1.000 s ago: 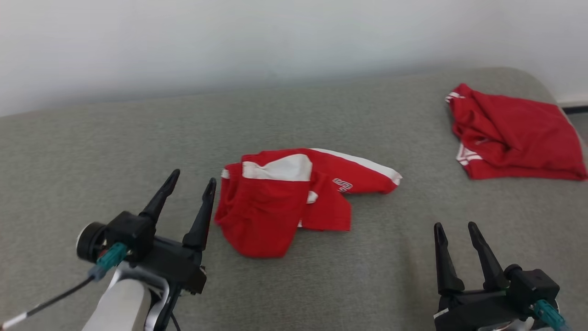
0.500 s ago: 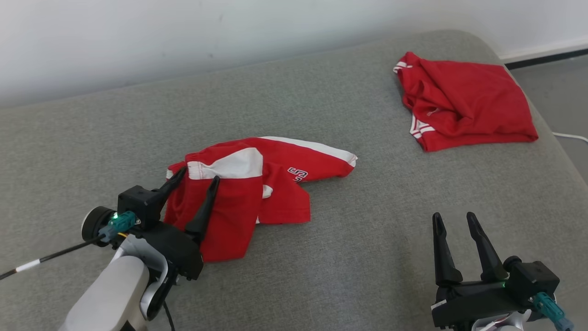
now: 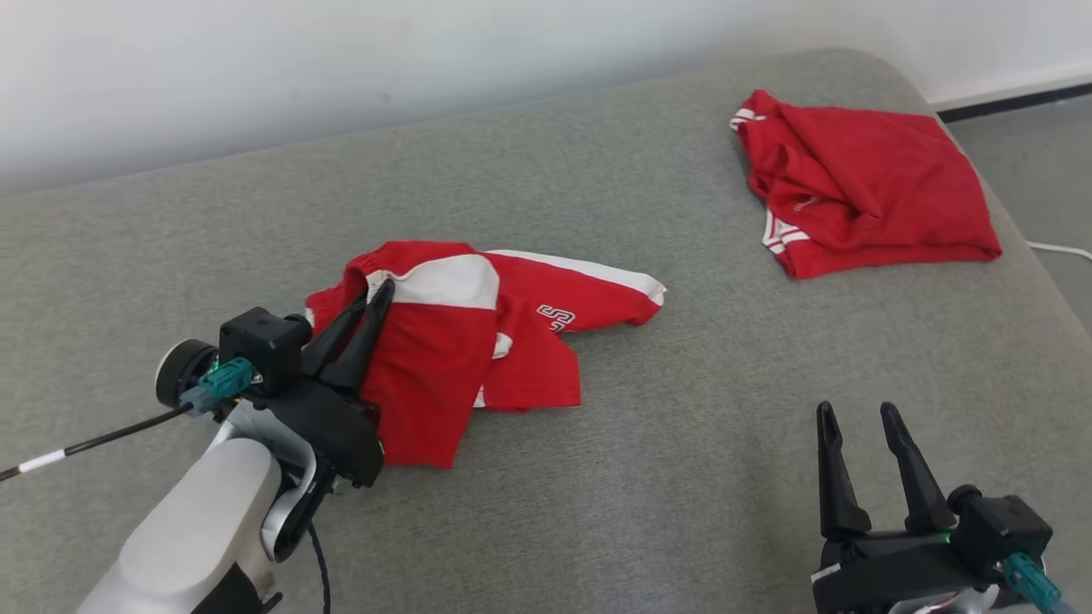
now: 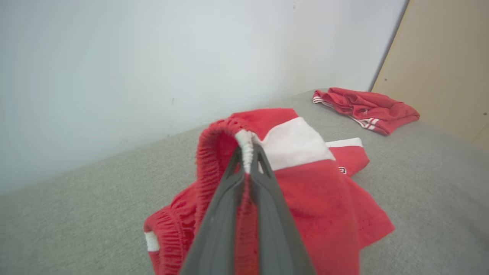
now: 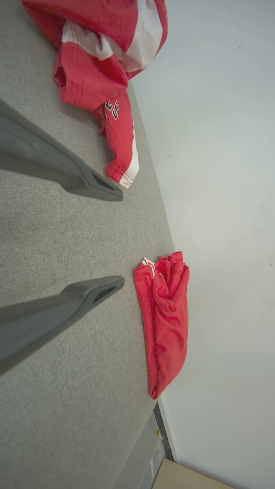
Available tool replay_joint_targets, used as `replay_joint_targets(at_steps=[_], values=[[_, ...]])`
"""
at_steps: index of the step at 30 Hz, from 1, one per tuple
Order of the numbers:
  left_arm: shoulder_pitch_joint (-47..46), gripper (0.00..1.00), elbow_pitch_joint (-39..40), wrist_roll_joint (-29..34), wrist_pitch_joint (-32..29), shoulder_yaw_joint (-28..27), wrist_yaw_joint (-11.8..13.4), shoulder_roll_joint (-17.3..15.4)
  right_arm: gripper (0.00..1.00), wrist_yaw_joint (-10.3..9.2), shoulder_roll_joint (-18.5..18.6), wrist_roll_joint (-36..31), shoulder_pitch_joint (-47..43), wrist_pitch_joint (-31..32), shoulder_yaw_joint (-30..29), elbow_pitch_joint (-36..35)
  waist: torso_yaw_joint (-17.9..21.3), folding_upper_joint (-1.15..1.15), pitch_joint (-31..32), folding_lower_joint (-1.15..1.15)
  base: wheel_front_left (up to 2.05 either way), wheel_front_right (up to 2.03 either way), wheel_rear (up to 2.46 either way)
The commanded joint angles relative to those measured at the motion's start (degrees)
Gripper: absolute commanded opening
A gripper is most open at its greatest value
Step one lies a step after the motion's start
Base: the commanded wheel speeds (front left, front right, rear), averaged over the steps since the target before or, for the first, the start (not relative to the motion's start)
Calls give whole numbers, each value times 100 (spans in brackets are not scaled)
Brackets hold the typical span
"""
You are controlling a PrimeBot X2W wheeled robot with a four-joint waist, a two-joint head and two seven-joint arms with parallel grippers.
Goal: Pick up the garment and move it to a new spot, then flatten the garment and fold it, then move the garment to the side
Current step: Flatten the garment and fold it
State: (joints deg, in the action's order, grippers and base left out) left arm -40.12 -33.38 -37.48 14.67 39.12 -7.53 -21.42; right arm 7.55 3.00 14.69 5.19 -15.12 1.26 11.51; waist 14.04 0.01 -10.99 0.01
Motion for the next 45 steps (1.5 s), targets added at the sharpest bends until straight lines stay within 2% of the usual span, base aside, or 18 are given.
replay_joint_targets(at_steps=[1,8,16,20,25,26,27,28,36,45], values=[[75,0,198,85,44,10,11,-29,100,-16,-7,-15,-107,0,-8,-7,-269,-1,157,-1,0,0,0],[807,0,987,166,49,64,65,-220,100,-16,-8,-52,-206,-1,-55,-13,-827,-1,344,-1,0,0,0],[2282,0,1902,57,52,-155,477,-544,100,-16,38,-66,-228,0,-12,14,-1362,-1,386,-1,0,0,0],[2820,0,1945,41,52,-421,598,-520,100,-16,63,-94,-255,0,-13,44,-1471,-1,388,-1,0,0,0],[3186,0,1700,-35,53,-814,451,-249,100,-16,124,-59,-244,-1,-34,70,-1540,-1,380,-1,0,0,0],[3223,23,1628,50,53,-861,428,-229,100,-16,132,-58,-240,0,-38,78,-1546,-1,382,-1,0,0,0],[3245,88,1593,135,53,-938,410,-198,100,-16,136,-62,-237,0,-38,85,-1549,-1,387,-1,0,0,0],[3275,100,1588,163,53,-1033,408,-117,100,-16,138,-65,-238,0,-50,89,-1560,-1,396,-1,0,0,0],[3657,100,2308,610,53,-2210,158,233,100,-16,126,-100,-301,0,-161,108,-1681,-1,519,-1,0,0,0],[4064,100,3038,1430,53,-3428,129,616,100,-16,150,-105,-328,0,-122,142,-1647,-1,690,-1,0,0,0]])
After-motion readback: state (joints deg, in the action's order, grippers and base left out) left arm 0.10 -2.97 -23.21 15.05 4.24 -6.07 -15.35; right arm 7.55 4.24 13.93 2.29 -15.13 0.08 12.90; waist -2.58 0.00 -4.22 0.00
